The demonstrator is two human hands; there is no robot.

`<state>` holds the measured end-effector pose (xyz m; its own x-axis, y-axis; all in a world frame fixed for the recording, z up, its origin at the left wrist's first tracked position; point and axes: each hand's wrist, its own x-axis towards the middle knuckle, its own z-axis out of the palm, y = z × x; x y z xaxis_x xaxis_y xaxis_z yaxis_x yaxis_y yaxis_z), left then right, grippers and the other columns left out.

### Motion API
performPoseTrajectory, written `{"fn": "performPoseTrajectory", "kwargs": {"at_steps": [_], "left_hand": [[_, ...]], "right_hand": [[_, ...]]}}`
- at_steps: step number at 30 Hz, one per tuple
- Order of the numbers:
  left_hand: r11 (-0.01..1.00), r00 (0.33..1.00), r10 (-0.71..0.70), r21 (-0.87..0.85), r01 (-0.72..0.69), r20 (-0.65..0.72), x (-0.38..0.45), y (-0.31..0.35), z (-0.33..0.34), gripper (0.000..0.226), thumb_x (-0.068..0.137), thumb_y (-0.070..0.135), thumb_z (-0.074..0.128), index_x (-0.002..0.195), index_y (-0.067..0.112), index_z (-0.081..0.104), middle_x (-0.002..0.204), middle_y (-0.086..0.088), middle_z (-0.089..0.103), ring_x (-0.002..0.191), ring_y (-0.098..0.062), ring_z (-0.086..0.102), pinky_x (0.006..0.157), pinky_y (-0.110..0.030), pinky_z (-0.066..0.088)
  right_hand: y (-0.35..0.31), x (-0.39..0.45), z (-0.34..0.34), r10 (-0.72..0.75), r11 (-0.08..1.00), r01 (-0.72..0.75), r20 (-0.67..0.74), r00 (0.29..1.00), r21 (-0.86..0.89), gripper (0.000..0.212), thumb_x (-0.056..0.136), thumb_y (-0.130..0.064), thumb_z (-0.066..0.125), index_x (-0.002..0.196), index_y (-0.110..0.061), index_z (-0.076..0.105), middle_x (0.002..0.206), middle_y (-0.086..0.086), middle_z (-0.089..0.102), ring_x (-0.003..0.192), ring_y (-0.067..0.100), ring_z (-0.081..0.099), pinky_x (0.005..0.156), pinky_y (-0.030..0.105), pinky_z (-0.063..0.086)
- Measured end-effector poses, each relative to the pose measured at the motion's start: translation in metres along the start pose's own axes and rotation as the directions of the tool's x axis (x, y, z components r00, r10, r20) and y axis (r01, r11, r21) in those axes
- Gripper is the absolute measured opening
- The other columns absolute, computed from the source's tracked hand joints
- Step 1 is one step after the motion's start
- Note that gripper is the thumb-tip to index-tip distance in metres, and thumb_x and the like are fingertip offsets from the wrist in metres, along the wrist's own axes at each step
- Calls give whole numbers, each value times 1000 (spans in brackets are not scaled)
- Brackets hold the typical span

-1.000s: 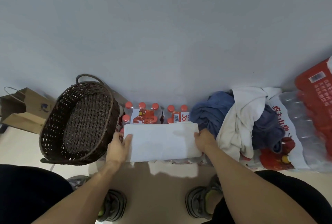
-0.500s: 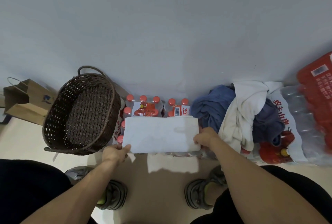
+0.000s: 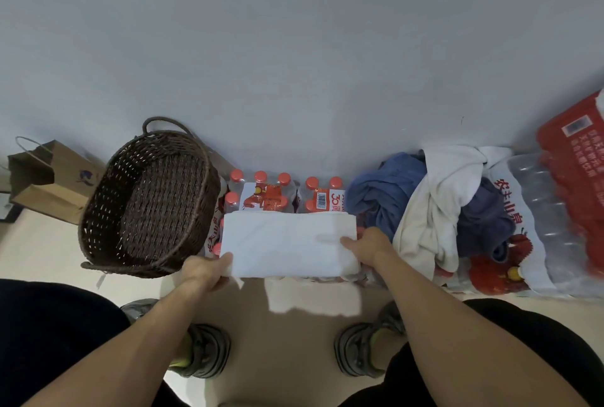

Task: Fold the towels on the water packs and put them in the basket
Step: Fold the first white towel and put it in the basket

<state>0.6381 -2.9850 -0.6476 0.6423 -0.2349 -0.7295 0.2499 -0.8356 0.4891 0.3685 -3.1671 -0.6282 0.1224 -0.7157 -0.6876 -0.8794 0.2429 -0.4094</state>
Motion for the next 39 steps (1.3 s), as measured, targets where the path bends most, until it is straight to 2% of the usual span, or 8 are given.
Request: {"fn": "performPoseTrajectory", "kwargs": {"at_steps": [2,6,11,18,22,25,31,39], "left_hand": [[999,999,-13,45,11,46,-3,4,-1,24,82,20,75,82,-4,68,68,-19,68,50,-26,65,54,-31,57],[997,992,-42,-58,49,115,-8,16,2,42,80,24,75,108,-5,63,101,-23,69,90,-37,68,83,-44,58],[984,974,-86,172,50,210,-18,28,-4,36,87,35,70,100,2,65,62,-13,71,49,-24,62,49,-27,51],[986,971,121,91,-142,204,-4,42,-3,31,89,27,70,107,2,66,97,-14,72,85,-30,70,74,-39,59],[982,946,79,138,-128,313,0,37,-2,35,87,20,73,117,4,63,99,-9,72,88,-26,70,81,-39,59],[974,926,57,184,-134,373,4,35,-2,39,84,16,76,119,6,62,109,-9,71,94,-25,69,85,-40,57],[987,967,136,60,-152,216,-7,40,8,38,77,41,80,94,10,67,93,-10,74,84,-29,71,79,-45,60],[975,902,122,-220,-31,415,-5,49,4,40,80,1,73,115,15,57,114,-19,67,98,-43,67,78,-69,52]], "right_hand": [[-1,2,0,21,1000,-21,-10,1000,-23,40,92,-33,63,124,-9,62,123,10,66,109,29,62,90,34,49],[-7,5,0,37,996,-38,-13,999,-83,31,94,-20,54,122,-8,62,120,11,66,103,29,61,79,29,46],[-9,12,0,70,977,-69,2,998,200,35,90,-25,66,121,-9,60,118,9,65,100,25,57,88,35,49],[-16,12,-4,50,901,-87,97,994,425,28,81,-12,67,110,-12,65,110,9,67,97,29,61,90,46,53],[-15,5,-11,130,839,-223,214,968,496,33,78,-7,69,111,-6,62,110,17,68,85,30,63,67,38,54],[-13,1,-14,171,842,-302,310,935,448,45,75,-8,77,116,-5,58,109,19,68,93,37,65,77,50,56],[-10,1,-13,122,833,-229,236,964,504,41,72,-6,81,111,-6,66,110,15,71,94,34,67,80,49,57],[-9,-2,-13,48,826,-192,273,961,530,39,67,-10,87,102,-12,68,103,9,74,89,29,69,68,43,58]]}}
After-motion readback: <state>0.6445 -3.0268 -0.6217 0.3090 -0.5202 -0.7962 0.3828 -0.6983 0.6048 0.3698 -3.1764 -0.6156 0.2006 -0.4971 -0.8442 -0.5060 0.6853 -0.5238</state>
